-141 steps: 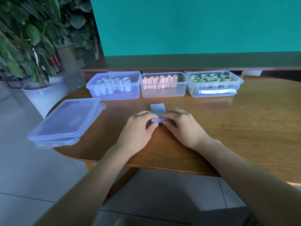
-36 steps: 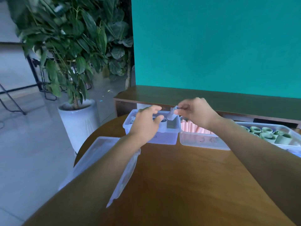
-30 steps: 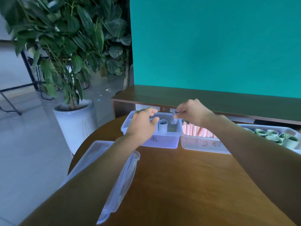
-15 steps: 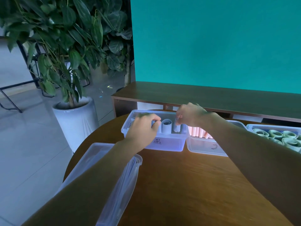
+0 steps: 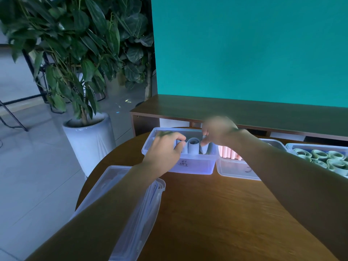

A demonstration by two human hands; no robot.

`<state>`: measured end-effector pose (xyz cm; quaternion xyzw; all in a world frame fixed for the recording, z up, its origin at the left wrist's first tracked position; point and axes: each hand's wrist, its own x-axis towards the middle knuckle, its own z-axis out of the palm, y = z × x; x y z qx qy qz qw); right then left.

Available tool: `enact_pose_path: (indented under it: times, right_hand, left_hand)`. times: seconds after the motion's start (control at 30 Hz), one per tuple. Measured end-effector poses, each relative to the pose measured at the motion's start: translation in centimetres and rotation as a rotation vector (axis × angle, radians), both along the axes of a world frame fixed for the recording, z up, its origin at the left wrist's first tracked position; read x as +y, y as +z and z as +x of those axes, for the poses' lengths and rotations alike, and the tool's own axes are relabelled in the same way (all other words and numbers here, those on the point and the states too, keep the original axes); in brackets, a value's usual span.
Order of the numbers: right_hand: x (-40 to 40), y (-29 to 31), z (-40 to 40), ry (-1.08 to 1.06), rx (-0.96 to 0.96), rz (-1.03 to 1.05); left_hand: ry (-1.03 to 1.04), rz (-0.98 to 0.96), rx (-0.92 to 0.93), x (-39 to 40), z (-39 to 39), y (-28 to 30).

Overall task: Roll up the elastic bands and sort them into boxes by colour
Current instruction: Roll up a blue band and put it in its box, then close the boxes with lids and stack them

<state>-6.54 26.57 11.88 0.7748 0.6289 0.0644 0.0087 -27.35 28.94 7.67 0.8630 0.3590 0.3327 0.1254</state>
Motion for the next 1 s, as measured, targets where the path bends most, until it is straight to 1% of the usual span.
enact_pose_path:
  times: [0.23, 0.4, 0.47, 0.67, 0.73, 0.83, 0.93, 1.0]
  right_hand:
    - [-0.6, 0.2, 0.2, 0.019, 0.061, -0.004]
    - [-1.2, 0.3, 0.4, 0.033, 0.092, 0.012]
    - [-1.6, 0.5, 0.4, 0.038, 0.105, 0.036]
    - [-4.6, 1.3, -0.3, 0.055, 0.224, 0.148]
    - [-6.2, 1.4, -1.4, 0.075, 0.277, 0.185]
    - [-9.0, 1.2, -4.2, 0.122, 0.292, 0.217]
    - [-12.0, 0.4, -8.2, 0.203, 0.311, 0.194]
    - [-13.6, -0.5, -11.1, 0.244, 0.378, 0.178]
  left_hand:
    - [0.014, 0.044, 0.005, -0.3, -0.3, 0.3]
    - [0.027, 0.035, 0.01, 0.0, -0.4, 0.1]
    - [0.025, 0.043, 0.01, -0.1, -0.5, 0.0]
    - [0.014, 0.06, 0.005, -1.7, -1.8, 0.8]
    - [0.022, 0.043, 0.009, -2.6, -2.8, 1.0]
    - [0.034, 0.019, 0.011, -4.4, -5.1, 1.2]
    - [0.017, 0.018, 0.015, -6.8, -9.0, 1.4]
    - [0.0, 0.004, 0.04, -8.1, -12.2, 1.1]
